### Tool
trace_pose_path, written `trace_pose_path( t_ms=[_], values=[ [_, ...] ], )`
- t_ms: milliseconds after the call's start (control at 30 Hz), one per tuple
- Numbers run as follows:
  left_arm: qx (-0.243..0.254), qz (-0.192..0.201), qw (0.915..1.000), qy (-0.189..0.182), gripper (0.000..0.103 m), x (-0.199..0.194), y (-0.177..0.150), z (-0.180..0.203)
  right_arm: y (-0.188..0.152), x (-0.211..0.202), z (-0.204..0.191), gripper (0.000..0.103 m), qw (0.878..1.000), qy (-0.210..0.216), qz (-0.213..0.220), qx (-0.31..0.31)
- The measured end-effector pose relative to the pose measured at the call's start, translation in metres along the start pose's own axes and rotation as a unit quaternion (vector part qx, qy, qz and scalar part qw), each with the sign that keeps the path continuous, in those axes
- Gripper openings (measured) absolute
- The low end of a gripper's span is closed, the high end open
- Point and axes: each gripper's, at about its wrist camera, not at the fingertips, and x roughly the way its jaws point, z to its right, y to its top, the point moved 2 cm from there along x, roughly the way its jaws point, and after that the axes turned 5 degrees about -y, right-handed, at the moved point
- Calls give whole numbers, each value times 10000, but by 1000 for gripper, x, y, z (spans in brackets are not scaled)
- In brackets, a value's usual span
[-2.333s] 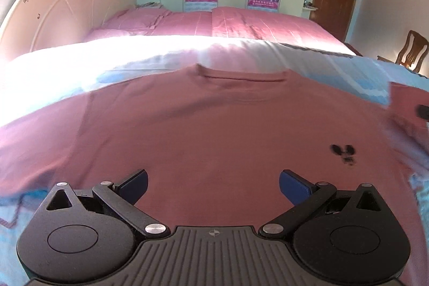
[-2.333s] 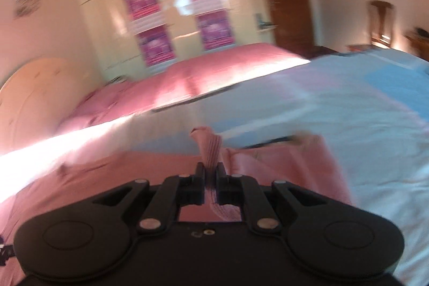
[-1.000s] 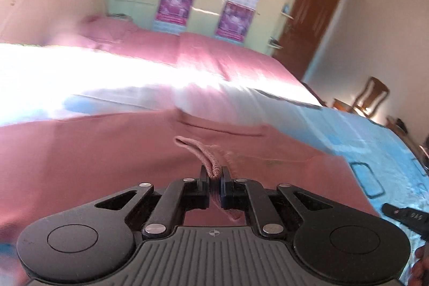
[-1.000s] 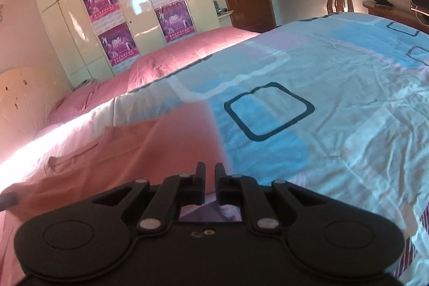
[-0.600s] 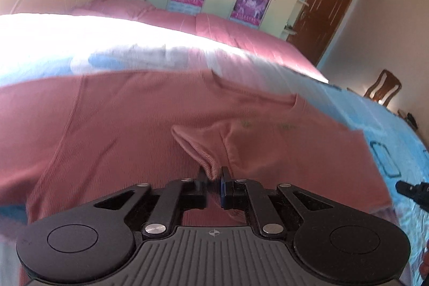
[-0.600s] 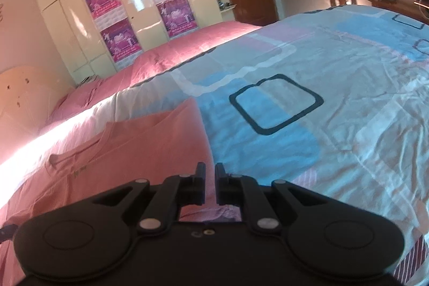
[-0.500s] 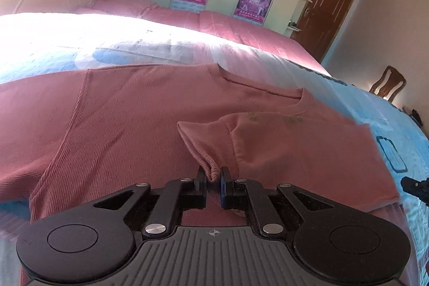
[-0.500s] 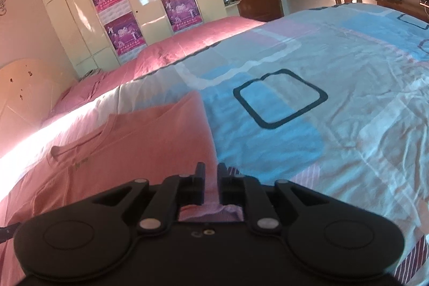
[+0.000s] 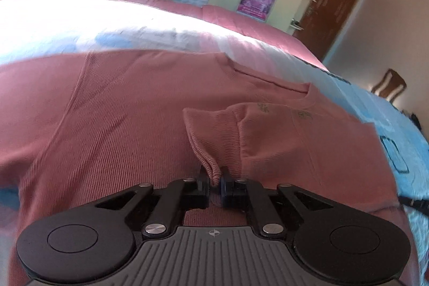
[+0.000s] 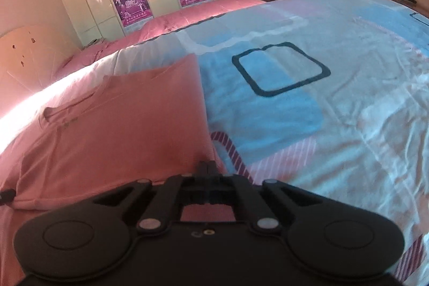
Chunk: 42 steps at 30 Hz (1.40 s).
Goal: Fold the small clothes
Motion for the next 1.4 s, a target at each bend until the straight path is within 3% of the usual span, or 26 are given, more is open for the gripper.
trace_pose_path(
  t_ms=[33,67,100,133,200,233,300,400,467,500,533,567,633,700,833,867,933,967,1033,1133,1200,1267,1333,1367,1400],
  values=[
    [54,68,10000,44,14,-3,4,1,5,-3,0,12,10000,27,93,-3],
    [106,151,9998,71,23,-5,9,1,14,-7,2,31,9996,89,284,29],
    [141,261,9996,42,54,-6,14,1,23,-10,3,42,9986,141,509,62],
    [205,389,9990,55,64,-5,21,0,36,-11,3,58,9970,217,744,68],
    [334,352,9987,150,64,6,33,0,61,-1,1,48,9953,422,865,65],
    [315,343,9989,112,64,12,37,-1,72,8,1,39,9950,537,835,132],
    [250,207,9995,45,64,27,44,-3,94,30,3,30,9943,724,706,323],
    [138,64,9998,83,58,41,43,-5,112,69,4,30,9947,846,323,489],
    [100,119,9999,40,45,42,42,-5,113,93,3,33,9945,906,-13,531],
    [55,122,9999,-48,10,41,41,-6,112,102,2,33,9942,916,-160,544],
    [-10,131,9999,-101,7,40,40,-8,110,109,1,22,9942,902,-266,520],
    [-44,321,9994,-86,7,36,39,-10,106,112,-1,6,9941,944,-293,454],
    [27,728,9973,66,7,24,36,-13,104,106,-4,5,9962,849,-32,214],
    [2,515,9985,203,7,31,30,-20,104,102,-1,5,9970,741,166,167],
    [268,469,9983,227,7,32,30,-16,97,116,-1,6,9977,665,-57,78],
    [226,499,9982,249,13,29,31,-17,98,113,-2,20,9981,617,-56,37],
    [287,724,9953,572,48,15,35,-13,100,99,-5,27,9990,396,193,-52],
    [397,911,9932,612,54,7,36,-6,100,89,-8,27,9982,476,359,-108],
    [643,957,9931,212,55,5,39,21,96,80,-22,26,9953,813,404,-335],
    [1184,530,9911,-306,56,35,38,76,77,82,-74,25,9861,1260,200,-1065],
    [1308,331,9901,-381,56,55,37,94,63,87,-105,23,9777,1465,64,-1501],
    [1251,315,9916,-115,56,62,38,87,57,91,-117,21,9748,1383,89,-1746],
    [978,336,9939,387,56,58,39,60,64,93,-95,19,9839,1082,142,-1417],
    [817,297,9954,398,53,56,38,44,71,95,-73,14,9908,794,178,-1081],
    [641,341,9973,108,49,49,37,30,77,96,-54,6,9950,548,186,-812]
  ],
)
